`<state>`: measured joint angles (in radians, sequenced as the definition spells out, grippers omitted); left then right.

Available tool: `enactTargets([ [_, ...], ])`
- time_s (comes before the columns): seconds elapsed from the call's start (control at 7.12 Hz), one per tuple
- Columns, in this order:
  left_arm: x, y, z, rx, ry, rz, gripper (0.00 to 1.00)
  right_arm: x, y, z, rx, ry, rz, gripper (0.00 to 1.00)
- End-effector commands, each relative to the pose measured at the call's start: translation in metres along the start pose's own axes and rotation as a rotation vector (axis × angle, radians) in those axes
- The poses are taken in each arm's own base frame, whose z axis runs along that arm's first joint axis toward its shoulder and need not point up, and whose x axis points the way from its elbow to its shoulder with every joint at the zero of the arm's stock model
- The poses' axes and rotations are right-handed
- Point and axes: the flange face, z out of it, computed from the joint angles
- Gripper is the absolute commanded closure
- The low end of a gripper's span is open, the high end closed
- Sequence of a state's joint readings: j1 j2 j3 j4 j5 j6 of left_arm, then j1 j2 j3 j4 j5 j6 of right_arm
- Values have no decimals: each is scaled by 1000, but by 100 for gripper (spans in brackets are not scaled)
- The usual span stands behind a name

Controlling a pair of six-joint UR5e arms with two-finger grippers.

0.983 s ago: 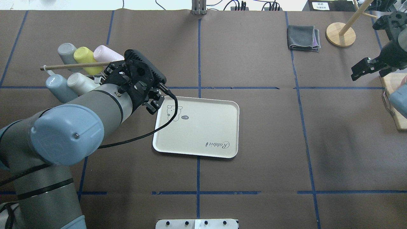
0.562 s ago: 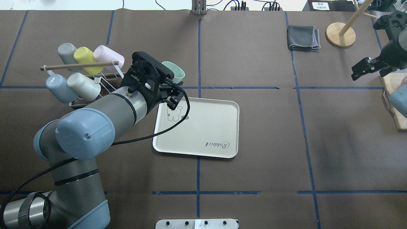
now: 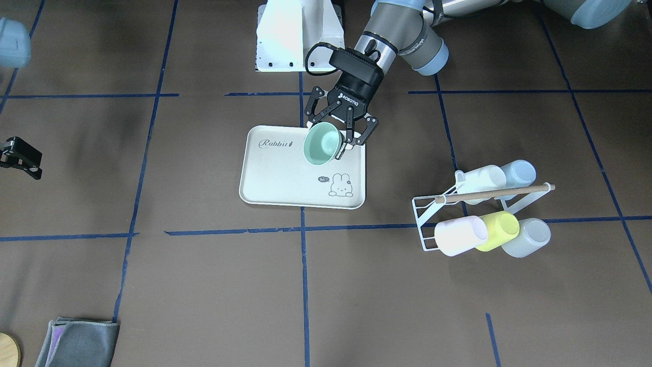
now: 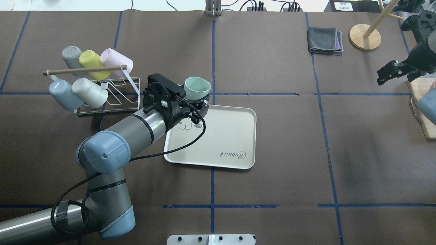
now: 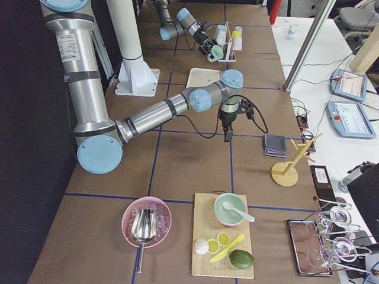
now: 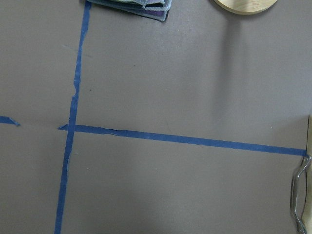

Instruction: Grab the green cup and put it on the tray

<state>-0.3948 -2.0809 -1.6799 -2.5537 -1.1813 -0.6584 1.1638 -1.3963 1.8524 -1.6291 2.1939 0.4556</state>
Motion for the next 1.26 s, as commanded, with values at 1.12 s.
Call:
enactTargets([
  [1.12,14,97,40,157,98,-97,67,4,0,-4,-4,-22,12,0],
])
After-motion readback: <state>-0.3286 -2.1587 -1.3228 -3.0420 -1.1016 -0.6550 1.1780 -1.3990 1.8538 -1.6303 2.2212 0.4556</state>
